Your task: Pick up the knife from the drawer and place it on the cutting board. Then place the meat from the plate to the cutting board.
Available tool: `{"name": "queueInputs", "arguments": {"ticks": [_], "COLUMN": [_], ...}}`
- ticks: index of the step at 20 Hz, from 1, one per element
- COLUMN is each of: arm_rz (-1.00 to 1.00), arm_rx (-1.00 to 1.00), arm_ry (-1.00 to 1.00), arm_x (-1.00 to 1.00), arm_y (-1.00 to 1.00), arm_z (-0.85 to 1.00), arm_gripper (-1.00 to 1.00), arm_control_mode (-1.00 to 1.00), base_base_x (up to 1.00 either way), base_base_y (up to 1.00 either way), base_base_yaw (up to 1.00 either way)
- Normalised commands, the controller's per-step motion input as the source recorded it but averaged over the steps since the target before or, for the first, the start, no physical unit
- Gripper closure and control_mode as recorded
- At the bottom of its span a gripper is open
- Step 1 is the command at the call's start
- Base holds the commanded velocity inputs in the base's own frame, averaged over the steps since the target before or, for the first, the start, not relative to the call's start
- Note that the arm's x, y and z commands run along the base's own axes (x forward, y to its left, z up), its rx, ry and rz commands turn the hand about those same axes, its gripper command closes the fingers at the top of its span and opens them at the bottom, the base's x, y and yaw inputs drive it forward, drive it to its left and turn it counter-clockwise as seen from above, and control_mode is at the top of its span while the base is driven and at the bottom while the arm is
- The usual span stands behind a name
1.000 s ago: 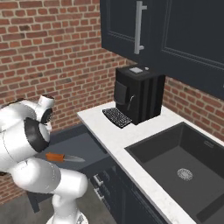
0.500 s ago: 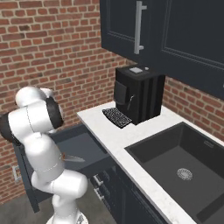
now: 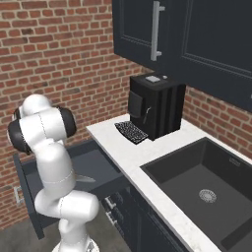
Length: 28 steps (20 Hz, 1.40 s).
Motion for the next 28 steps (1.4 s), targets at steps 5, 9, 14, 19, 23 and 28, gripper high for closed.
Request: {"name": "queueInputs", "arguments": {"ticks": [5, 9, 14, 19, 23, 28], "arm_rz": [0.42, 0.34, 0.26, 0.25, 0.20, 0.16], "arm_rx": [0.08, 0.15, 0.17, 0.14, 0.08, 0.00], "arm_ry": [-0.03, -0.04, 0.00, 0.00, 0.00, -0.04], "arm_x": [-0.01, 0.00, 0.00, 0.00, 0.01, 0.00], "arm_y": [-0.38, -0.35, -0.12, 0.00, 0.00, 0.00], "arm_z": [-0.38, -0.37, -0.24, -0.31, -0.34, -0.37], "arm_gripper": [-1.00, -1.00, -1.00, -1.00, -1.00, -1.00], "arm_control_mode": [-1.00, -1.00, -1.00, -1.00, -1.00, -1.00], "base_base_x": [0.00, 0.00, 0.00, 0.00, 0.00, 0.00], "base_base_y": [0.00, 0.00, 0.00, 0.00, 0.00, 0.00], "base_base_yaw": [0.00, 0.00, 0.00, 0.00, 0.00, 0.00]}}
